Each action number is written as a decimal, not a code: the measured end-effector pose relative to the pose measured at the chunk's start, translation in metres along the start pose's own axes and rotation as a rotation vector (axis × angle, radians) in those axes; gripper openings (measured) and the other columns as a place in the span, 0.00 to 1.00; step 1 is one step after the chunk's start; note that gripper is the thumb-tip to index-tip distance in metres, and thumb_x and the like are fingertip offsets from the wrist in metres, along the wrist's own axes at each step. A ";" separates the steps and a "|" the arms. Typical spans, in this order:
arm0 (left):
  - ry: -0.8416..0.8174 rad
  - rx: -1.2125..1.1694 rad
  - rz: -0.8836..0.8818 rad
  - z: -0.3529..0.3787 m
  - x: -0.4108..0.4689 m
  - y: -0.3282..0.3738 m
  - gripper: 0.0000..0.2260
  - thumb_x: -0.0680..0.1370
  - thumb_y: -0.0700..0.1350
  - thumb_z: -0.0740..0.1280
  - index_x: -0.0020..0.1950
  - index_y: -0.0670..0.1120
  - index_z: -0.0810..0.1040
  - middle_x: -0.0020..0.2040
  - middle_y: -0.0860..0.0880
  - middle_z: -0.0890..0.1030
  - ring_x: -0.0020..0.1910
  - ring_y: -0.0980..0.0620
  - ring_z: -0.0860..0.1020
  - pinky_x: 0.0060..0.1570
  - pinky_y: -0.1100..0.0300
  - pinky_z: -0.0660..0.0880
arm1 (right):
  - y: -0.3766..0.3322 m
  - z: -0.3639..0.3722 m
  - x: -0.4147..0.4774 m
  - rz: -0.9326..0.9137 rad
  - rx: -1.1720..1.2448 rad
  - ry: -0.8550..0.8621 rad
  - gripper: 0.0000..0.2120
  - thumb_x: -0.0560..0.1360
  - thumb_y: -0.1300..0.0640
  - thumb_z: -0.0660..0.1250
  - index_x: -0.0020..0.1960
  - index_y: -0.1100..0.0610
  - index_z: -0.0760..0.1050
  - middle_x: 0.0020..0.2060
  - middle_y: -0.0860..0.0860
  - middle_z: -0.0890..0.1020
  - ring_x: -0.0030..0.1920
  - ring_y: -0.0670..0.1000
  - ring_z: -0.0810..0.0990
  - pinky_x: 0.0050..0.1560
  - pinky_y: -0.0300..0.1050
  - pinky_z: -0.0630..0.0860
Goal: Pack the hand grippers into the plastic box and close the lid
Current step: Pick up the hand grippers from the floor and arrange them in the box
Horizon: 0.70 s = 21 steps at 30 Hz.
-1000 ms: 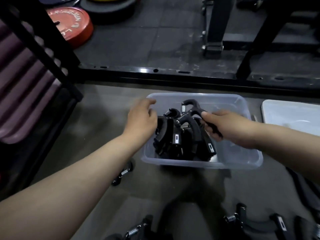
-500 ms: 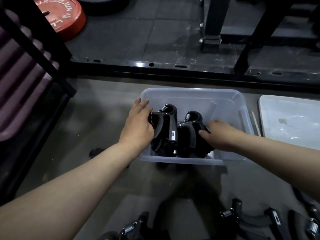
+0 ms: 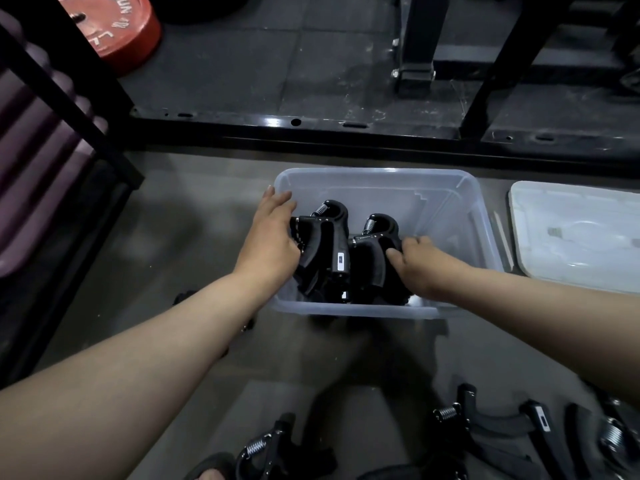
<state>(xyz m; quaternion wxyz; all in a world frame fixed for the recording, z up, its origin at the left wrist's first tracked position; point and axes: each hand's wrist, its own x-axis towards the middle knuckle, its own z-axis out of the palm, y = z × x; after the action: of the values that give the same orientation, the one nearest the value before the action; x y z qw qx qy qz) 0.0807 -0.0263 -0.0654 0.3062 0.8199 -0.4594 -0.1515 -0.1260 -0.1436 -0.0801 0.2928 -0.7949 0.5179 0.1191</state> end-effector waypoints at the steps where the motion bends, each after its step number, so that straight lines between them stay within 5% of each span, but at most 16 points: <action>1: 0.003 -0.009 0.000 0.000 0.000 0.000 0.28 0.73 0.27 0.53 0.73 0.40 0.68 0.76 0.49 0.61 0.77 0.56 0.50 0.72 0.67 0.46 | 0.000 -0.002 -0.001 0.011 -0.049 0.015 0.19 0.83 0.48 0.49 0.65 0.61 0.65 0.61 0.62 0.68 0.62 0.66 0.69 0.62 0.57 0.69; 4: 0.006 -0.041 0.012 -0.002 -0.004 0.003 0.29 0.72 0.26 0.53 0.72 0.41 0.69 0.75 0.49 0.63 0.77 0.56 0.51 0.70 0.69 0.47 | -0.001 -0.001 -0.007 -0.073 -0.142 0.116 0.26 0.80 0.41 0.52 0.71 0.56 0.63 0.68 0.59 0.64 0.68 0.62 0.63 0.68 0.57 0.61; 8: -0.041 -0.025 0.047 0.001 -0.009 0.007 0.28 0.74 0.26 0.53 0.73 0.40 0.66 0.77 0.50 0.60 0.78 0.55 0.47 0.71 0.66 0.46 | -0.005 -0.002 -0.020 -0.246 -0.134 0.163 0.25 0.80 0.43 0.55 0.74 0.53 0.61 0.73 0.55 0.59 0.73 0.57 0.57 0.72 0.54 0.54; 16: -0.002 -0.055 0.022 -0.008 0.006 -0.002 0.28 0.71 0.26 0.55 0.72 0.39 0.69 0.75 0.46 0.65 0.77 0.53 0.53 0.72 0.67 0.48 | -0.052 0.022 -0.057 -0.654 -0.266 0.235 0.30 0.77 0.40 0.49 0.66 0.58 0.74 0.63 0.55 0.74 0.64 0.58 0.72 0.63 0.54 0.68; 21: -0.010 -0.052 0.032 -0.033 0.018 -0.030 0.23 0.73 0.29 0.59 0.69 0.37 0.72 0.72 0.43 0.69 0.76 0.49 0.58 0.73 0.64 0.53 | -0.089 0.032 -0.043 -0.692 -0.206 0.232 0.27 0.78 0.40 0.48 0.67 0.55 0.71 0.64 0.52 0.71 0.67 0.54 0.67 0.65 0.50 0.61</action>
<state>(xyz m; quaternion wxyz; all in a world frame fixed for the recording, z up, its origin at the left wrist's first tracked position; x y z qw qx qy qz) 0.1278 -0.0174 -0.0586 0.3275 0.8035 -0.4698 -0.1626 -0.0620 -0.0665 -0.0537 0.1739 -0.9563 0.2336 -0.0262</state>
